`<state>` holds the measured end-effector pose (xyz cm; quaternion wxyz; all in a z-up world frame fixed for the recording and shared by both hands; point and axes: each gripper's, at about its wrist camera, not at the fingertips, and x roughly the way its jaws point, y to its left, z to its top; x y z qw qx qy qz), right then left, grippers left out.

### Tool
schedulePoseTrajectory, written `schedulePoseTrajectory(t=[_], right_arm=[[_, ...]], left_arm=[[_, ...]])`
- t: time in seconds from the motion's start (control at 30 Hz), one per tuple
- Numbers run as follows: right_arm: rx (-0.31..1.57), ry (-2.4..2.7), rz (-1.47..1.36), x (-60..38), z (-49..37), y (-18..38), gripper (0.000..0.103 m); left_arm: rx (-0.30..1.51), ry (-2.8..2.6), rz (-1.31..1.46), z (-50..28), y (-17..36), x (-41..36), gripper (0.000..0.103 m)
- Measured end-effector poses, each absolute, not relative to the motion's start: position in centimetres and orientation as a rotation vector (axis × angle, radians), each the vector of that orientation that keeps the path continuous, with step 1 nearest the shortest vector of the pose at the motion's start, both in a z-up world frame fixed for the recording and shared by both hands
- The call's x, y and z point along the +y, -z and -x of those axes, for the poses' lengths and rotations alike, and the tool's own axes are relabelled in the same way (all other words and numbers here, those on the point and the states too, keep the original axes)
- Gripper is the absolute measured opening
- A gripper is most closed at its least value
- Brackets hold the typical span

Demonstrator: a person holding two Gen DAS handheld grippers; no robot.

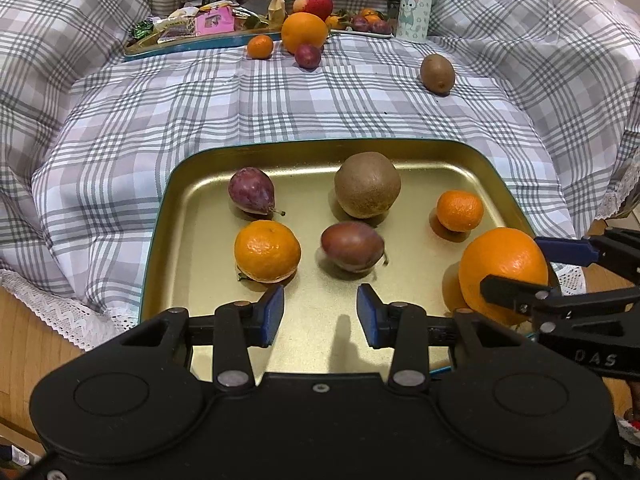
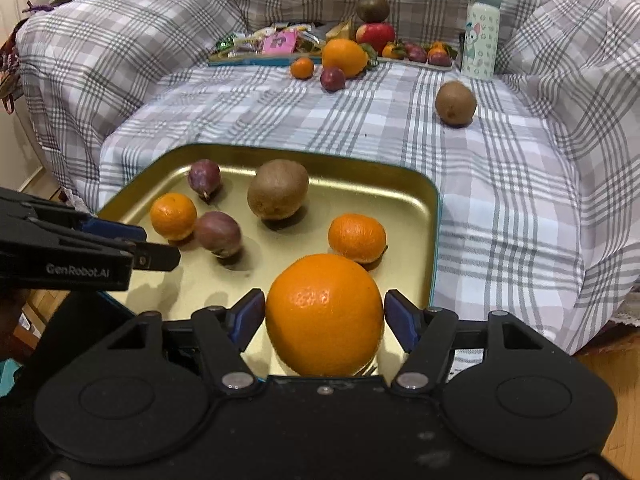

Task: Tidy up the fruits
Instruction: 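Release the plum with the left tool while the right tool releases the orange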

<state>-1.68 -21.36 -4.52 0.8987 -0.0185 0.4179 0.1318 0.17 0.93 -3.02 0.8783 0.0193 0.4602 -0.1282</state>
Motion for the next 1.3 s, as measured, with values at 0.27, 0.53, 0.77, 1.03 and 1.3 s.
schedulePoseTrajectory(t=[0.27, 0.53, 0.77, 1.03, 1.3], right_arm=[[0.819, -0.264, 0.008, -21.7, 1.9, 2.9, 0.066], [0.782, -0.249, -0.019, -22.1, 2.0, 1.9, 0.066], [0.758, -0.229, -0.034, -22.4, 2.1, 1.5, 0.066], [0.75, -0.237, -0.039, -22.3, 1.9, 1.2, 0.065], [0.745, -0.204, -0.026, -22.1, 1.7, 1.1, 0.063]], left_arm=[[0.923, 0.271, -0.067, 0.4, 2.3, 0.7, 0.049], [0.888, 0.263, -0.1, 0.8, 1.7, 0.3, 0.049], [0.861, 0.237, -0.092, 1.0, 1.2, 0.4, 0.049], [0.826, 0.199, -0.058, 0.8, 0.4, 0.9, 0.049], [0.806, 0.172, -0.031, 0.6, -0.3, 1.3, 0.049]])
